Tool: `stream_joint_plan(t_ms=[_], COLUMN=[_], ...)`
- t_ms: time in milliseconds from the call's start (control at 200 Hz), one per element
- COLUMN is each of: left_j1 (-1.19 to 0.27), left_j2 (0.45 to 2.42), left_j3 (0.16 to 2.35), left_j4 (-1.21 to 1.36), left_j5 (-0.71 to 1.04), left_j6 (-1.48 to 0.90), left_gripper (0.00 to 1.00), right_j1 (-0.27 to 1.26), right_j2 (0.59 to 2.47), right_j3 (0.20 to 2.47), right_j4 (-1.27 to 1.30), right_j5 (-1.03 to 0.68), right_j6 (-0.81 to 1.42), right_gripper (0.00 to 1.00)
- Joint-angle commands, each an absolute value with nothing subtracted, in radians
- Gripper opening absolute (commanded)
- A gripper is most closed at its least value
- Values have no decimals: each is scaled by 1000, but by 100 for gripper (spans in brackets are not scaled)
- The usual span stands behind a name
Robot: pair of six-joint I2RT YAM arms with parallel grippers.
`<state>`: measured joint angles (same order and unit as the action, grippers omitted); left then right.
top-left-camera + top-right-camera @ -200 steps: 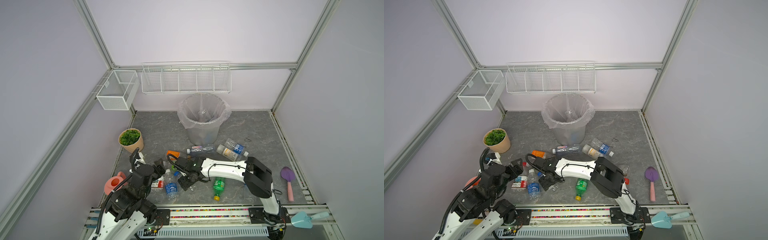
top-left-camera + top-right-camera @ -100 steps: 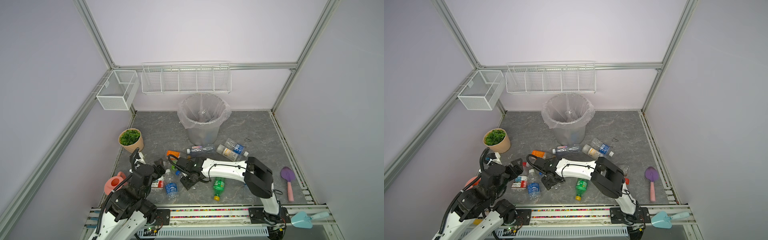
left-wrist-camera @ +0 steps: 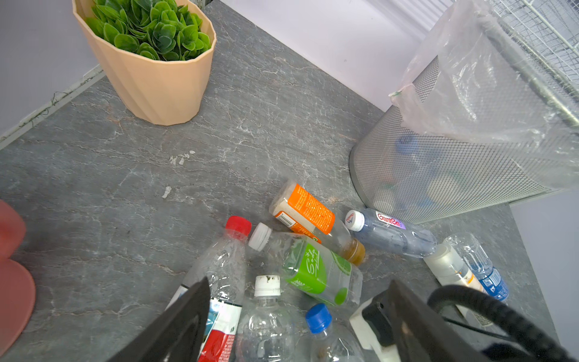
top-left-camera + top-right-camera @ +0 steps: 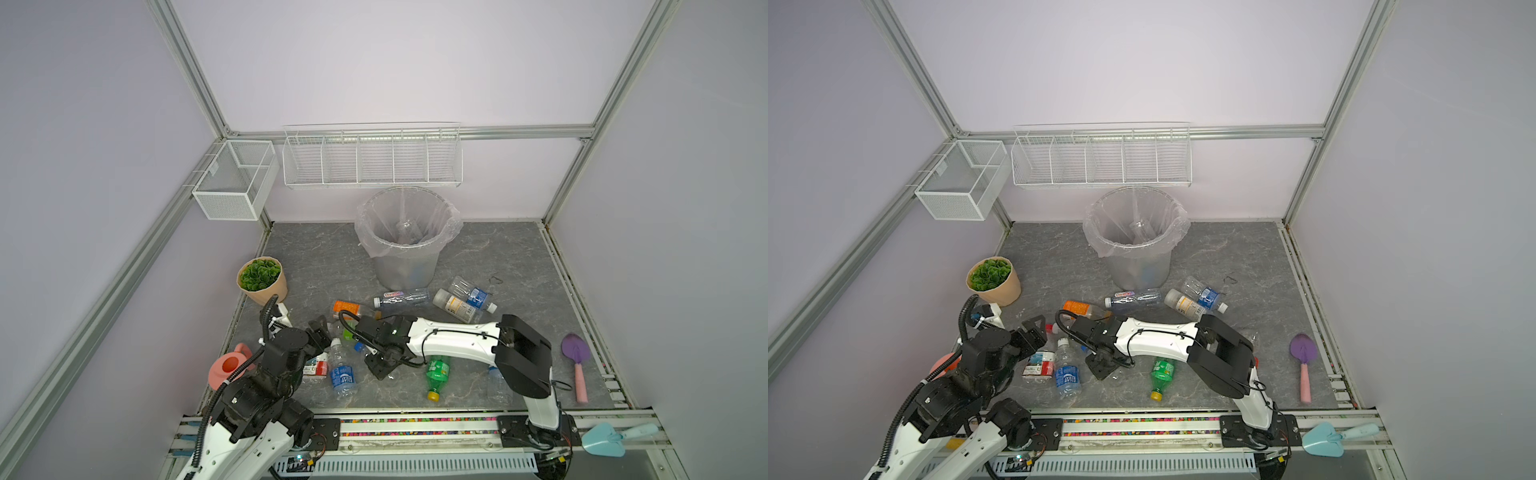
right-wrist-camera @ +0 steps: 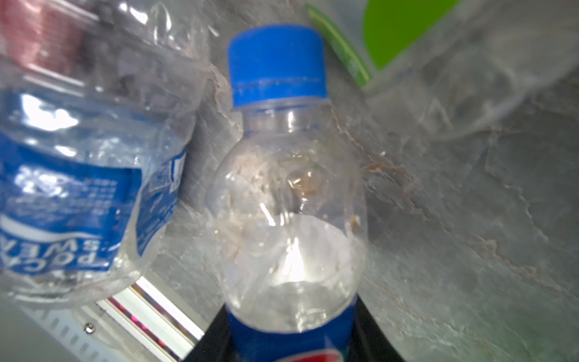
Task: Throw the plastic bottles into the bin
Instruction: 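Lift the Pepsi bottle with the right gripper toward the bin, then carry the Pepsi bottle over the bin with the right gripper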
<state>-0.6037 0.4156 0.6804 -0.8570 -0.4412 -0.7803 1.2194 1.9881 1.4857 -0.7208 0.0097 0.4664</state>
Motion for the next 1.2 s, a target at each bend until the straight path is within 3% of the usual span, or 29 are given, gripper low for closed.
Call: stream_joint_plan(t_ms=[0,445,565,740,955,1195], left_j1=[-601,-600,-600,-600,-601,-600], left_j2=[412,422,420,418,418,426], left_j3=[695,683,676,662,658,647], left_j4=[-862,-801,-790,-753,-717,-679], left_j5=[-459,-405,-395,-361,-343,-322], left_j6=[-773,-752,-756,-754,-745,-744], left_gripper=[88,87,87,87,87,87], right_j1=[1227,1184,1158,1114,1095,1095], right_j2=[1861,1486,1381,1262,1203,1160], right_j3=[1458,1515,1549,1560,1630,1674], right_j4=[-755,-832,-793,-678,-627,-515], right_j5=[37,314,455,520,575,637], right_j6=[445,281,226,152,34,-71], right_gripper=[28,26,23,23,24,15])
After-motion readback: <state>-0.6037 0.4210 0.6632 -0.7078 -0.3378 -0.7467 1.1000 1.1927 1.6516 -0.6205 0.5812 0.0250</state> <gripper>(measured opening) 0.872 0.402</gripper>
